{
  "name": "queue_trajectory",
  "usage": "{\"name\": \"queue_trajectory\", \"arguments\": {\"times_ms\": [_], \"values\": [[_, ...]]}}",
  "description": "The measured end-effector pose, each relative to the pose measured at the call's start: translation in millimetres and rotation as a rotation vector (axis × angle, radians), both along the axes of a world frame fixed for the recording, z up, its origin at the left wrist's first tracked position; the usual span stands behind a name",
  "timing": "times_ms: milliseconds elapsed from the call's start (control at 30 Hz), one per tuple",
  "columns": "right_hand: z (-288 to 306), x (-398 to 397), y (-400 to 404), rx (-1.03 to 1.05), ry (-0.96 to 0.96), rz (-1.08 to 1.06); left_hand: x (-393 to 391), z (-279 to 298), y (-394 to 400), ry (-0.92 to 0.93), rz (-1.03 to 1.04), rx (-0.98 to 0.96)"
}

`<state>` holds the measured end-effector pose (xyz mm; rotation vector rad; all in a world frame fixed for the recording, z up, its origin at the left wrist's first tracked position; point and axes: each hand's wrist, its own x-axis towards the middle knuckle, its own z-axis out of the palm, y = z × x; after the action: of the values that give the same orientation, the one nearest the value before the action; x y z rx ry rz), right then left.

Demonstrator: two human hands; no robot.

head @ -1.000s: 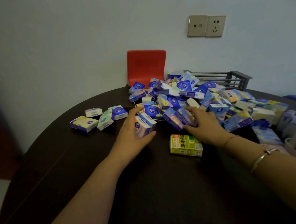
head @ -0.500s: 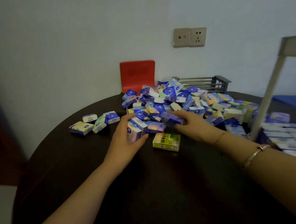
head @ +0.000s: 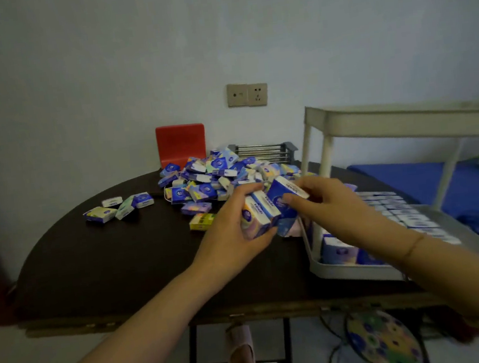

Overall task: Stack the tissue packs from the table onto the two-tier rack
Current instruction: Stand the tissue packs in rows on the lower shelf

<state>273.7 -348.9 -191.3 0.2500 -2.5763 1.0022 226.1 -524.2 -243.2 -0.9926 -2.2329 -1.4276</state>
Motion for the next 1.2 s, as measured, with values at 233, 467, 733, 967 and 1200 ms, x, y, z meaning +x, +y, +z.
{"name": "queue_trajectory", "arguments": {"times_ms": [233,467,733,967,1200], "values": [[10.2,53.1,39.1,-0.175,-0.088,0.007,31.9,18.8,66.2,0.083,-0.014,-0.018],[9.8,67.2,98.1,-0.191,-0.129,-0.152,38.9,28.8,146.5,0.087,-0.078,-0.114],[-1.0,43.4,191.9,-0.277,-0.079,-0.39,16.0,30.6,224.6,0.091,-0.209,-0.37],[-26.5,-8.5,265.5,0.269,-0.082,-0.694,-45.7,1.3,253.6,0.029,-0.027,-0.845],[-57.6,-62.2,294.3,0.125,-0.378,-0.57,-61.0,-24.9,259.3,0.033,-0.003,-0.954]]}}
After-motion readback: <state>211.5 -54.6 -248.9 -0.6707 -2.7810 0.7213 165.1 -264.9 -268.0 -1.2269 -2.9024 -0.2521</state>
